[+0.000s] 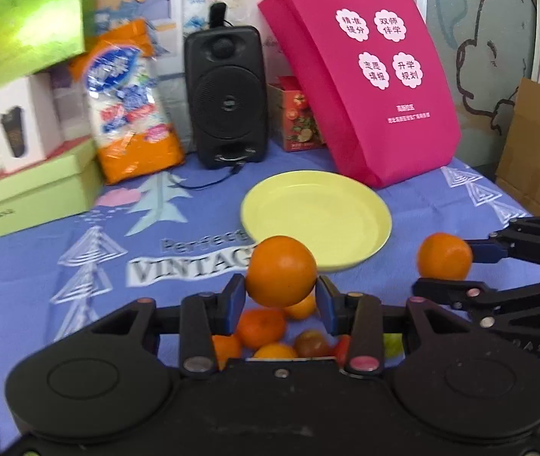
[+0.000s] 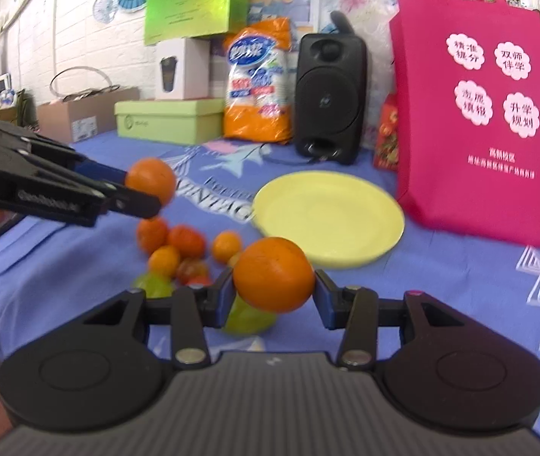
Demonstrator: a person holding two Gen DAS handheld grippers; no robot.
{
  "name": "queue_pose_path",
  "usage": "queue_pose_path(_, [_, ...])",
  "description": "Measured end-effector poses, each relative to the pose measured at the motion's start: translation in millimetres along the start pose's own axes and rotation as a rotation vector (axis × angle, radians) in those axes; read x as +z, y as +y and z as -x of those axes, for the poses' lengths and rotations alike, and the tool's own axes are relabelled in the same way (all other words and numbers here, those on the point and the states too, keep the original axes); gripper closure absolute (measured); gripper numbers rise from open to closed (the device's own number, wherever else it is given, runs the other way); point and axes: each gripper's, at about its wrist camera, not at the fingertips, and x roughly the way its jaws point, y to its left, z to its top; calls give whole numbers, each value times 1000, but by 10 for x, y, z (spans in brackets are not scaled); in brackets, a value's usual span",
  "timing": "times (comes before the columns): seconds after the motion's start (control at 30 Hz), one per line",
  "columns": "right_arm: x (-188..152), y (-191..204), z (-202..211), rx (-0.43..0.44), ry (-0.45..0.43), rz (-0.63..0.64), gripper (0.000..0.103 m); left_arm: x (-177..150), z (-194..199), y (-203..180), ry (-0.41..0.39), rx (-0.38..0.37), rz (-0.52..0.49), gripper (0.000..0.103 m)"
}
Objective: Organize fruits
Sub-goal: 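Place both oranges onto the yellow plate and open both tools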
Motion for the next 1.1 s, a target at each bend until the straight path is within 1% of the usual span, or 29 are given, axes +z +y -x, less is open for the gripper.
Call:
queue_pose_path(0.07, [109, -90, -125, -12, 2, 2, 60, 152, -231, -1, 32, -22, 16, 63])
queue_pose_path(0.23, [308, -334, -568, -25, 46, -24, 60, 391, -788, -32, 92, -27, 1, 63])
queue_pose_path(0.3, [336, -424, -747, -26, 71, -38, 60, 439, -999, -39, 112, -21, -2, 67])
queue_pose_path(0.43, [332, -555, -1025, -20, 109, -63, 60, 481, -1220, 13, 132, -35, 11, 68])
queue_pose_path(0.53, [307, -600, -1182, -18, 135, -66, 60, 496, -1368, 83, 160, -23, 20, 67])
queue_pose_path(0.63, [291, -626, -1226, -19, 132, -67, 59, 490, -1331, 141, 151, -20, 24, 65])
queue_pose_path(0.67, [284, -638, -1216, -15, 127, -72, 57, 478, -1292, 154, 147, -10, 23, 62])
queue_pose_path(0.7, [285, -639, -1193, -16, 121, -76, 53, 478, -1244, 158, 141, 2, 23, 61])
queue_pose_path(0.8, [288, -656, -1082, -24, 100, -86, 52, 442, -1032, 187, 123, 20, 38, 60])
queue_pose_path(0.83, [290, -660, -1031, -23, 91, -90, 52, 431, -942, 190, 114, 23, 45, 56])
queue_pose_path(0.87, [291, -657, -973, -21, 84, -91, 52, 415, -843, 196, 101, 28, 51, 48])
queue_pose_path(0.93, [286, -628, -838, -23, 70, -91, 52, 369, -641, 196, 76, 38, 57, 42])
queue_pose_path(1.1, [215, -495, -491, -14, 39, -96, 52, 213, -231, 151, 48, 67, 58, 42])
